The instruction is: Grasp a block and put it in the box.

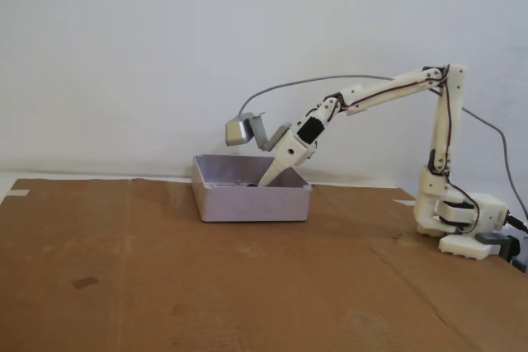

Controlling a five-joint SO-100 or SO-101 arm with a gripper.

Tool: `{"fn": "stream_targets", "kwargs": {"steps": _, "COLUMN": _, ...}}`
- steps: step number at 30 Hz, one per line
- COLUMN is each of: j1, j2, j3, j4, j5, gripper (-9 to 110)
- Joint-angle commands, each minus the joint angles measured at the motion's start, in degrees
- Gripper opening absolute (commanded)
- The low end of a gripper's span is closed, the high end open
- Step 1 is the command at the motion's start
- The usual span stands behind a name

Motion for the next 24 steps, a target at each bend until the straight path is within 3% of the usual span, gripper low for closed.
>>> {"fn": "stream_targets", "kwargs": {"steps": 1, "j1": -0.44, "j2": 1.93, "j3": -1.76, "j4": -2.64, "j5": -0.62, "gripper": 21}}
{"fn": "stream_targets", "kwargs": {"steps": 24, "j1": -3.34, "j2": 2.64, "j3": -17.14, "j4": -1.76, "j5": -0.62, "gripper": 21}}
